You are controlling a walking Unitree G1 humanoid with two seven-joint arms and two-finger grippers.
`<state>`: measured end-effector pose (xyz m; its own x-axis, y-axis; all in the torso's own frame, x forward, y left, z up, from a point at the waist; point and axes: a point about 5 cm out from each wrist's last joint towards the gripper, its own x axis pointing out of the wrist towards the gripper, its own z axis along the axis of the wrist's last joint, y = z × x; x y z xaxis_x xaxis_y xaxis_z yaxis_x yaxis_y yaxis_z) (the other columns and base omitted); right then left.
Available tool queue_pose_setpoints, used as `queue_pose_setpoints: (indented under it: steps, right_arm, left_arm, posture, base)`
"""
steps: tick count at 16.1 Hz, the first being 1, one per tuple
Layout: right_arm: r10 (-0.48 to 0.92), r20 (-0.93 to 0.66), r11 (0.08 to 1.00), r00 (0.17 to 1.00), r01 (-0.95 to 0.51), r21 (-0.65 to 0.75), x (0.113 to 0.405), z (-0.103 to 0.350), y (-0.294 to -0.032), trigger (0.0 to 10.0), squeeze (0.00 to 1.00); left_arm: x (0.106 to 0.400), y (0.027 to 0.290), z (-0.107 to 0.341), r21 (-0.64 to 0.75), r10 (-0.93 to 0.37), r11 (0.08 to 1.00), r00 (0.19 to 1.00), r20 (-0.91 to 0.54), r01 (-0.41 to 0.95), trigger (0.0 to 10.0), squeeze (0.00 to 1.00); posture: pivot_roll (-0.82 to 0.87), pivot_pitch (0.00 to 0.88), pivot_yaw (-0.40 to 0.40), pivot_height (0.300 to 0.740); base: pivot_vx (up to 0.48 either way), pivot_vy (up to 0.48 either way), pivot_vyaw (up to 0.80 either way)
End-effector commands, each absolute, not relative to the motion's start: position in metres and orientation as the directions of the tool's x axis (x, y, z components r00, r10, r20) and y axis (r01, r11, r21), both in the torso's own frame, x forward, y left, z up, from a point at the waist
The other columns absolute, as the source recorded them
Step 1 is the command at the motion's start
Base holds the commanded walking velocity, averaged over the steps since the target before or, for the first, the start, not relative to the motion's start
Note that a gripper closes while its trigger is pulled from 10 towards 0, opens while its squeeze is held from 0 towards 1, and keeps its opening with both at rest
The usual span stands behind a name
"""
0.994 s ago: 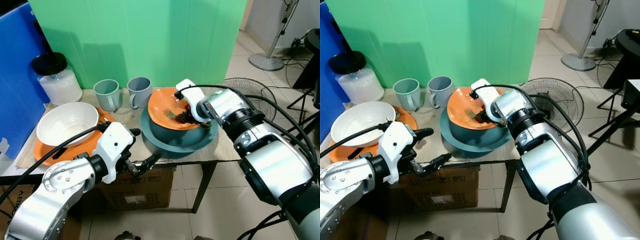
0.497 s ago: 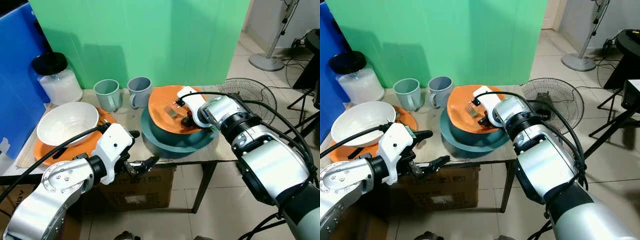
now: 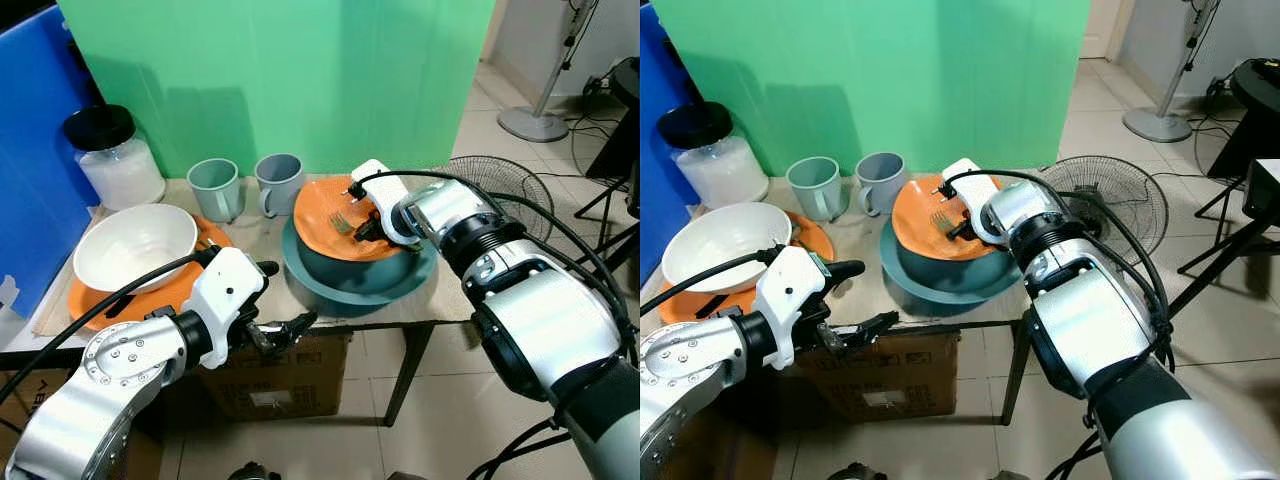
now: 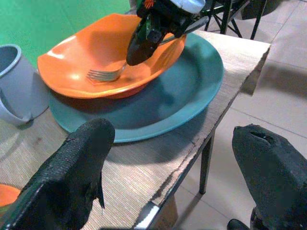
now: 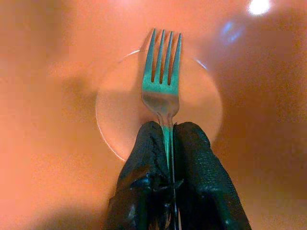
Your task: Setting the table
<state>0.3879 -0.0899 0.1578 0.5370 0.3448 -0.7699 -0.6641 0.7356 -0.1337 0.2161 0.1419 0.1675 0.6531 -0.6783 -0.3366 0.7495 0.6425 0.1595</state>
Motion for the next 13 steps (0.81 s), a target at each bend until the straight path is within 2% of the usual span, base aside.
queue_pose_setpoints:
  steps: [1,6,9,10,11,12,13]
  right_arm:
    - [0.358,-0.752,0.733,0.554,-0.665,-0.141,0.392,0.168,-0.089,0.0,0.0]
    - [0.414,-0.688,0.779,0.596,-0.623,-0.072,0.397,0.184,-0.093,0.0,0.0]
    - [0.56,-0.517,0.786,0.648,-0.613,0.082,0.403,0.208,-0.097,0.0,0.0]
    - [0.635,-0.361,0.765,0.683,-0.622,0.167,0.404,0.221,-0.1,0.0,0.0]
    - [0.653,-0.313,0.754,0.69,-0.631,0.183,0.403,0.224,-0.102,0.0,0.0]
    - [0.68,-0.14,0.732,0.72,-0.657,0.181,0.397,0.235,-0.106,0.0,0.0]
    - [0.684,-0.11,0.727,0.721,-0.661,0.185,0.393,0.235,-0.108,0.0,0.0]
  left_arm:
    - [0.218,0.142,0.168,0.169,-0.682,0.63,0.645,-0.346,0.758,10.0,0.0]
    - [0.222,0.141,0.17,0.189,-0.673,0.642,0.664,-0.326,0.743,10.0,0.0]
    - [0.227,0.142,0.175,0.209,-0.639,0.692,0.721,-0.268,0.691,10.0,0.0]
    - [0.231,0.141,0.177,0.225,-0.602,0.733,0.766,-0.227,0.642,10.0,0.0]
    - [0.232,0.141,0.178,0.232,-0.584,0.749,0.783,-0.214,0.621,10.0,0.0]
    - [0.238,0.143,0.179,0.24,-0.522,0.801,0.836,-0.172,0.549,10.0,0.0]
    - [0.239,0.143,0.18,0.235,-0.5,0.819,0.852,-0.157,0.524,10.0,0.0]
  posture:
    - [-0.07,0.0,0.056,0.74]
    - [-0.06,0.0,0.046,0.74]
    - [-0.06,0.0,0.047,0.74]
    - [-0.06,0.0,0.048,0.74]
    - [-0.06,0.0,0.049,0.74]
    - [-0.06,0.0,0.049,0.74]
    - [-0.06,0.0,0.049,0.74]
  base:
    - [0.0,0.0,0.0]
    - [0.0,0.0,0.0]
    - [0.0,0.0,0.0]
    - [0.0,0.0,0.0]
    - [0.0,0.0,0.0]
    - [0.0,0.0,0.0]
    - [0.0,0.0,0.0]
